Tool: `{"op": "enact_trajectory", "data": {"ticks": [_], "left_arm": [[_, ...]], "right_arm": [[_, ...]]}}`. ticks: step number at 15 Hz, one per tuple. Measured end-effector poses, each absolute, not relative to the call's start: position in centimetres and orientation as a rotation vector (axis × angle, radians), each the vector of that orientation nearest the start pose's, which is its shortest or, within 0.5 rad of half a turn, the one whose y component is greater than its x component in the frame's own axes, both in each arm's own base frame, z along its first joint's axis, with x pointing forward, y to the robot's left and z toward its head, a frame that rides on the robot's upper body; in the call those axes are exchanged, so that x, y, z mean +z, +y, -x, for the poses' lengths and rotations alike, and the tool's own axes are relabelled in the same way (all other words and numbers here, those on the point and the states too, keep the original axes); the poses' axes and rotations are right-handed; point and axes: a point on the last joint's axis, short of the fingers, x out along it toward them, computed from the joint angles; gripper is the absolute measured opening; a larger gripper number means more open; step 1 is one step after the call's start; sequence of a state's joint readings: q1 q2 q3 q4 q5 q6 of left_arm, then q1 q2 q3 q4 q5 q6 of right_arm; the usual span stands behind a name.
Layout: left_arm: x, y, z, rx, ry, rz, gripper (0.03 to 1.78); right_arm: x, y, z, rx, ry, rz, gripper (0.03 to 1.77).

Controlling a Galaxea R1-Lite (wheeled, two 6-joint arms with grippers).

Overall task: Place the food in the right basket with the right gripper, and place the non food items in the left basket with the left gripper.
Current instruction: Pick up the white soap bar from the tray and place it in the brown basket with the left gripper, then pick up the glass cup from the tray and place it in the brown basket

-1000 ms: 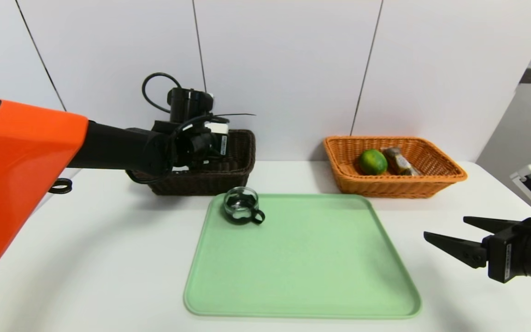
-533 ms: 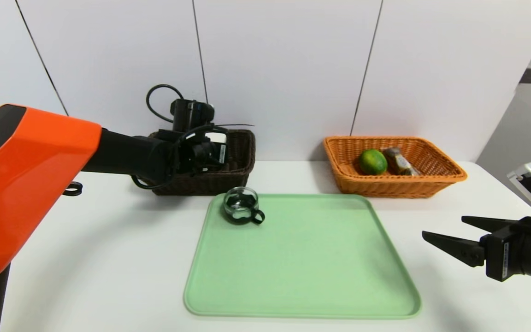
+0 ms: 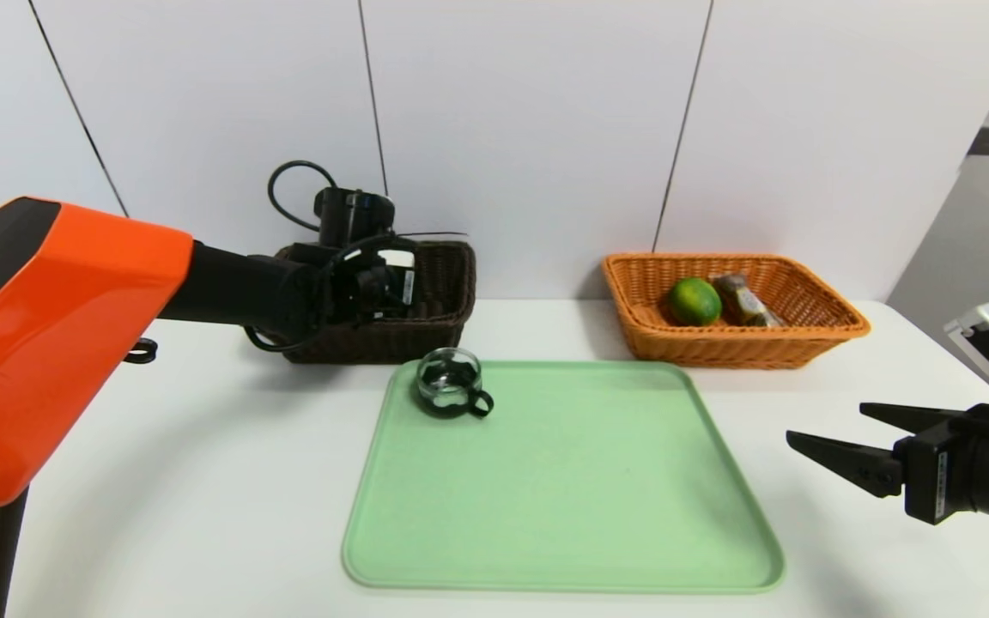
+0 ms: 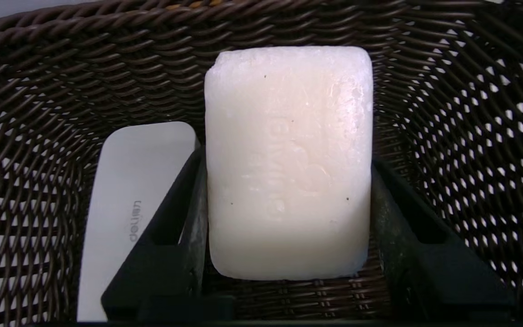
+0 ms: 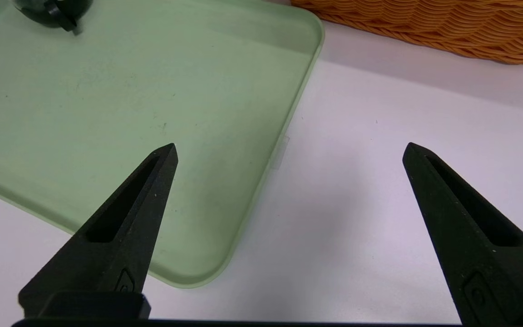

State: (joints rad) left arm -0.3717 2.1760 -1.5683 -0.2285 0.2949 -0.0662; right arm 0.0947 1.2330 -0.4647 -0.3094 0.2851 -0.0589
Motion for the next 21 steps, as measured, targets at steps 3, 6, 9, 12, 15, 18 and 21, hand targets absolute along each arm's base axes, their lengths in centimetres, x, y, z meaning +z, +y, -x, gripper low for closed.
{"op": "enact_trajectory", "data": {"ticks": [3,6,9,12,15,18,21], "left_arm": [[17.6,-15.8,-42.9,-0.032,0.263,-0.036,1.29],[17.9,-15.9,-43.1,-0.033,0.226,-0.028,1.42],[20.4,-15.8,-42.2,-0.040,0.168,0.000,1.51],[24.5,-15.2,-40.4,-0.042,0.062,0.082,1.57],[28.6,-14.3,-38.4,-0.037,-0.124,0.161,1.62],[28.4,-13.7,-36.9,-0.026,-0.129,0.165,1.64],[26.6,-13.1,-34.5,-0.027,-0.046,0.130,1.66]], "right_arm": [[17.1,2.2,-16.8,0.386,0.449,0.014,1.71],[17.1,2.2,-16.8,0.381,0.448,0.015,1.71],[17.1,2.2,-16.8,0.382,0.445,0.016,1.71],[17.1,2.2,-16.7,0.381,0.445,0.018,1.71],[17.1,2.2,-16.6,0.381,0.446,0.018,1.71],[17.1,2.2,-16.6,0.381,0.442,0.019,1.71],[17.7,2.2,-16.5,0.379,0.419,0.022,1.71]]}}
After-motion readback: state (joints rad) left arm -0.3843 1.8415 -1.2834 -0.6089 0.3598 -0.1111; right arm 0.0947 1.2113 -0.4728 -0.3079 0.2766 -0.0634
